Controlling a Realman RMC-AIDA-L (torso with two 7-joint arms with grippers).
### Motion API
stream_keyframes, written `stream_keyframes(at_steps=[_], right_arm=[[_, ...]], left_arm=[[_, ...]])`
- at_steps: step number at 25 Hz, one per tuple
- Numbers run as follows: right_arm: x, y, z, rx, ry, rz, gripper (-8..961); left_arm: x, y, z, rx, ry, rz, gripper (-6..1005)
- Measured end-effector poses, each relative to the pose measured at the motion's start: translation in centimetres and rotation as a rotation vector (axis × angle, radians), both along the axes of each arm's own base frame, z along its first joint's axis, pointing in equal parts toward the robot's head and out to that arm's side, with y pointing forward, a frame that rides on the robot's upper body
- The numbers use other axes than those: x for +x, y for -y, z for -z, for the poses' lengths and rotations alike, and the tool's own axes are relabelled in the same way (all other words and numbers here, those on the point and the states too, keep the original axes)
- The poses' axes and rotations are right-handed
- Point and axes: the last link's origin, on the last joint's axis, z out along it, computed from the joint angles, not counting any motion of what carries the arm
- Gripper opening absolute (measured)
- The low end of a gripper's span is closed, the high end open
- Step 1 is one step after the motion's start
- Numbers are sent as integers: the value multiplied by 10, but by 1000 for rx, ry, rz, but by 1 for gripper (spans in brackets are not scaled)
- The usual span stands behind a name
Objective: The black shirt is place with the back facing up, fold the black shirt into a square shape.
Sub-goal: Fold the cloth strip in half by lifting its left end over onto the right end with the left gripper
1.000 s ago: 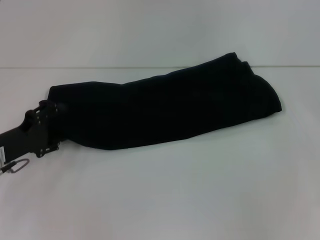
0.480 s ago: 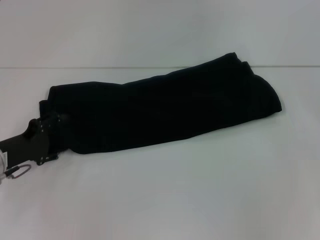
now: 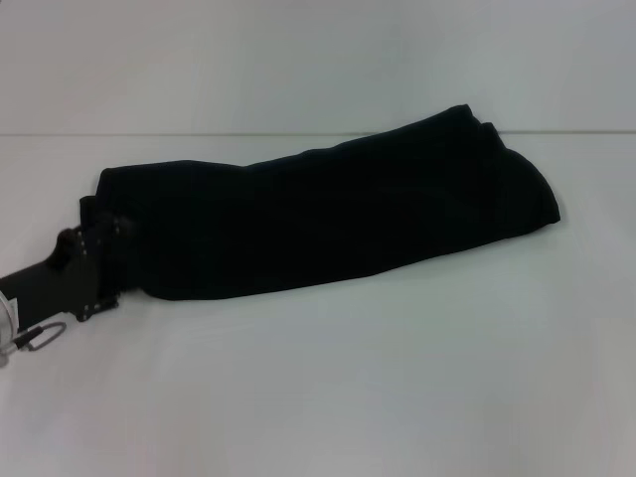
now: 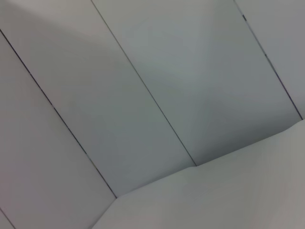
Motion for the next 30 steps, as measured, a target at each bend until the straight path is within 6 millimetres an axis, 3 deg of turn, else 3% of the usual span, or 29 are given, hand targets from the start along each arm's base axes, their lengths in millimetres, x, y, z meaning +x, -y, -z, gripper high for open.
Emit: stream_keyframes(at_steps=[15, 30], right_arm=[[-2, 1, -2, 10, -20, -15, 751], [-2, 3, -4, 15, -30, -22, 750]], left_arm=[[2, -8, 3, -40, -26, -27, 861], [1, -8, 3, -38, -21, -41, 406]])
